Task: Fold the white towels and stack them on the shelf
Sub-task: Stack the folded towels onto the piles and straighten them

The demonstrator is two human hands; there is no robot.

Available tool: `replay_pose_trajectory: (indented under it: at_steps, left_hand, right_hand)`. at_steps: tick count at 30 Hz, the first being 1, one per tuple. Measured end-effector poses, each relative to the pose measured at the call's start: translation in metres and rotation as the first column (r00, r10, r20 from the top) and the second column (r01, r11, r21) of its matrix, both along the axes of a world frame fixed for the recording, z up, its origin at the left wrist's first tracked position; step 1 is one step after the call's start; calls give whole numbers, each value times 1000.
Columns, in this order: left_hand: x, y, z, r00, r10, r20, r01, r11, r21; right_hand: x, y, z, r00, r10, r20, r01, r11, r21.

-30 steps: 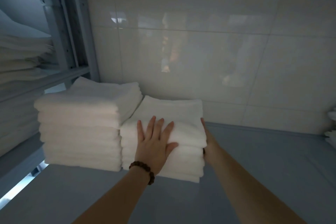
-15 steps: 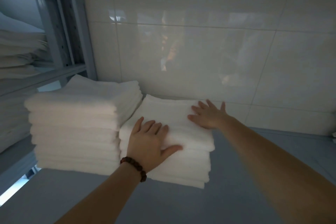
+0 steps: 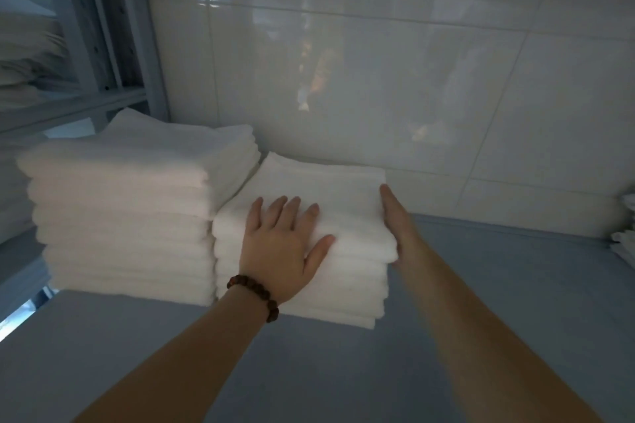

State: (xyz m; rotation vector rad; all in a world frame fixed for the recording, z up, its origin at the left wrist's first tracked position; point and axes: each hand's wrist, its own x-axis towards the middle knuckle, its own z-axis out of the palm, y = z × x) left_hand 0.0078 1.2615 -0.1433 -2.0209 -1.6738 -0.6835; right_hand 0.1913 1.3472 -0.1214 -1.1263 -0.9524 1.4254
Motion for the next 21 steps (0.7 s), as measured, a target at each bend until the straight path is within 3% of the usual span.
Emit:
replay_pose_trajectory:
  at_steps: [3, 7, 12, 16, 19, 21]
  left_hand:
    - [1, 5, -10, 1000, 13, -20, -13, 999, 33]
    - [2, 9, -17, 999, 31, -19, -29, 996, 78]
    - [4, 9, -20, 1000, 28, -15, -26, 996, 81]
    - [3, 6, -20, 1000, 23, -20, -21, 997, 79]
    - [2, 3, -21, 999, 29, -32, -27, 999, 47]
    - [0, 1, -25, 999, 24, -43, -22, 998, 54]
  right_hand:
    - [-5, -28, -10, 973, 78, -216, -85, 996, -23]
    - [0, -55, -28, 981, -7, -193, 3, 1000, -20]
    - [-10, -67, -46, 940, -69, -335, 69, 998, -10]
    - [-8, -74, -52, 968, -122, -220, 116, 992, -41]
    - [-11, -83, -64, 969, -244, -39, 238, 965, -107]
    - [-11, -92, -68, 944, -323, 68, 325, 945, -25]
